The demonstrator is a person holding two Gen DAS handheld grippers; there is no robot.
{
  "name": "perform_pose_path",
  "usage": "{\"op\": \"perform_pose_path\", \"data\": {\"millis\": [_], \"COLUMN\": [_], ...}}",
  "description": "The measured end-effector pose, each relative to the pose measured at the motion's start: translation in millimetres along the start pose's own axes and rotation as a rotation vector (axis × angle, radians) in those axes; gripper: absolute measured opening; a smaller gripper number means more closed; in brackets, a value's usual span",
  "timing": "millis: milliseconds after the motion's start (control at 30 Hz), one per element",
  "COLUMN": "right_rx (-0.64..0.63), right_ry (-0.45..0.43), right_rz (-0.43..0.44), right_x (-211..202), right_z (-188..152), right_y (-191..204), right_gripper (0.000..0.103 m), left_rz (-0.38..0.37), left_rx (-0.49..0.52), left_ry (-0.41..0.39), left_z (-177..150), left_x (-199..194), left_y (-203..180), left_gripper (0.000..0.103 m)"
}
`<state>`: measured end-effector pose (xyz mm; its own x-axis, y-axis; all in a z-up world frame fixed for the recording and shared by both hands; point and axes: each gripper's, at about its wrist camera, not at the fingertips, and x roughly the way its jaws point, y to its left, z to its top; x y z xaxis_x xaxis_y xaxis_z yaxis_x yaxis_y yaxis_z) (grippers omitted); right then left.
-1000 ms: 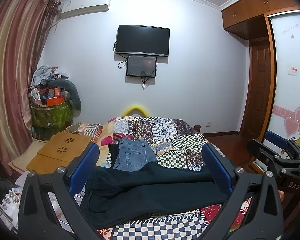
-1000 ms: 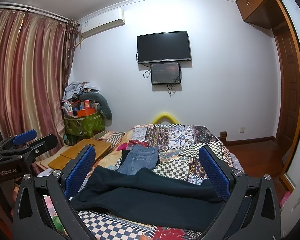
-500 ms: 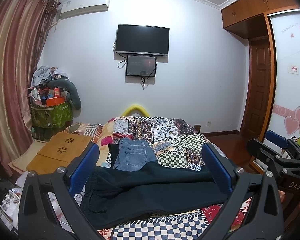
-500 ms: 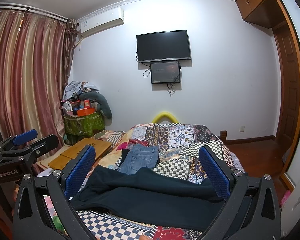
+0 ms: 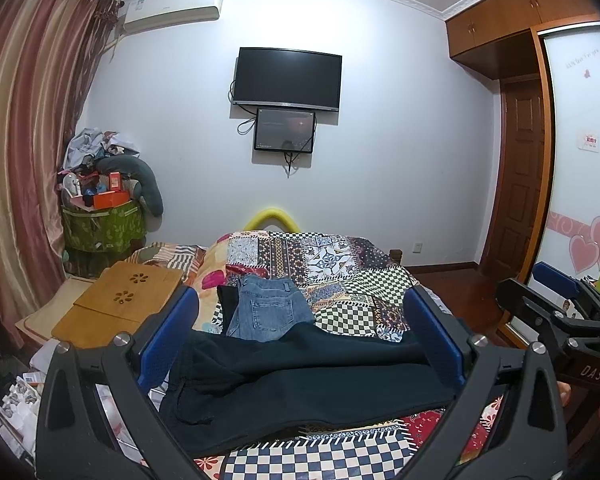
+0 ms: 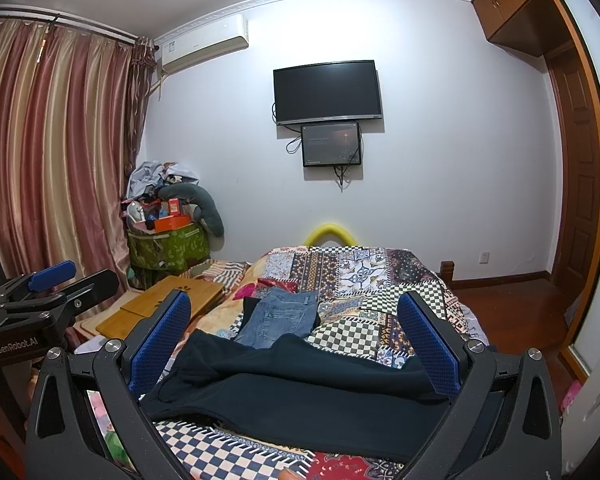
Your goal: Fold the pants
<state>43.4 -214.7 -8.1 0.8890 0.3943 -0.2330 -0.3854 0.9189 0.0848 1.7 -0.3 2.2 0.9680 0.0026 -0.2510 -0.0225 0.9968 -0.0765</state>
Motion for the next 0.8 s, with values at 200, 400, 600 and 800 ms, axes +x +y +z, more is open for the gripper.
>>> {"op": "perform_pose_path", "data": {"millis": [200, 400, 600, 800], "right_rx": [0.002, 0.001, 0.001, 0.002], "right_ry": [0.003, 0.004, 0.005, 0.009], "right_rz": [0.000, 0.002, 0.002, -0.001], "right_x": [2.2, 2.7, 3.2, 3.8], "right_z": [-0.9, -2.0, -2.9, -2.7], "right_y": [-0.5, -0.7, 1.4, 3.0], "right_gripper": [0.103, 0.103, 0.103, 0.103], "left_rz": [0.002, 0.008, 0.010, 0.018], "left_rx": [-0.006, -0.012, -0.017, -0.010], "left_ry": [-0.003, -0.001, 0.003, 0.000], "left_z": [-0.6, -0.6, -0.4, -1.7], "left_x": [0.3, 1.5, 3.2, 4.0], "left_y": [1.7, 3.9, 4.2, 3.9], "left_gripper": [0.103, 0.103, 0.103, 0.103]}}
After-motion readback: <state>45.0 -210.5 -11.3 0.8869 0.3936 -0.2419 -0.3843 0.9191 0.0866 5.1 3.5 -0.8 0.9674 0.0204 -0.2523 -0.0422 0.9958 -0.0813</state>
